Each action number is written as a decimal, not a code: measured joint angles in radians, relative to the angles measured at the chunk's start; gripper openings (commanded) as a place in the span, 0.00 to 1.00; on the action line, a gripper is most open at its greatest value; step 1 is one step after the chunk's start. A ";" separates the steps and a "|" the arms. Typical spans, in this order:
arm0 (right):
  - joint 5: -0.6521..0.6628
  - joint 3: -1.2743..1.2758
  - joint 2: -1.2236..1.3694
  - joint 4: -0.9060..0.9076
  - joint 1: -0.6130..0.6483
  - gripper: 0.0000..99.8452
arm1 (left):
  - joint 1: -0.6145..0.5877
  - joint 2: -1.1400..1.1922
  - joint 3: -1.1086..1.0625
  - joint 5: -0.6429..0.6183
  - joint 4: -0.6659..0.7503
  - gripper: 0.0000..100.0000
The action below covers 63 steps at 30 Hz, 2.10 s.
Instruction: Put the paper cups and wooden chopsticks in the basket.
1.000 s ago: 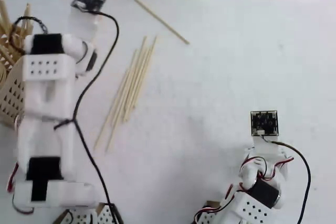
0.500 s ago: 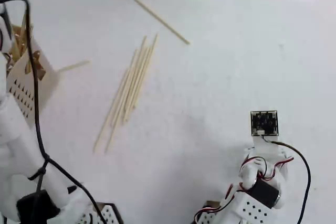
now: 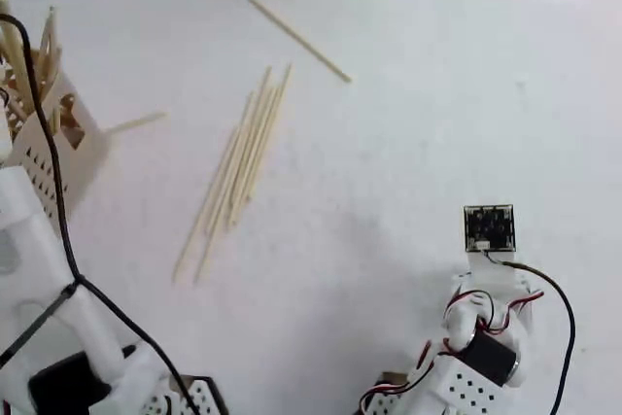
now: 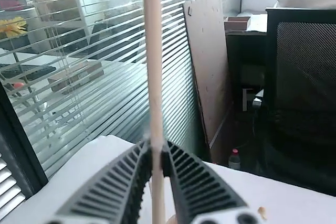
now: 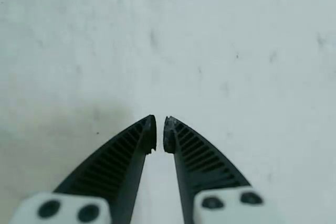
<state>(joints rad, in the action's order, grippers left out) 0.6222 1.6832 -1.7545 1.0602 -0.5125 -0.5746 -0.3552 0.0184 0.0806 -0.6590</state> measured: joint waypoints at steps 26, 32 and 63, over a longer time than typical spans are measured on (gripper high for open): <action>0.000 0.000 0.000 0.000 0.000 0.04 | 0.026 -0.009 0.038 -0.029 0.048 0.02; 0.000 0.000 0.000 0.000 0.000 0.04 | 0.026 -0.009 -0.133 -0.029 0.175 0.03; 0.002 0.000 0.000 0.000 0.000 0.04 | 0.089 -0.072 0.152 0.009 -0.423 0.11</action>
<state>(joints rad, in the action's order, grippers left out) 0.6237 1.6832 -1.7545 1.0602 -0.5125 -0.4856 -0.4273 0.1703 0.0898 -1.0825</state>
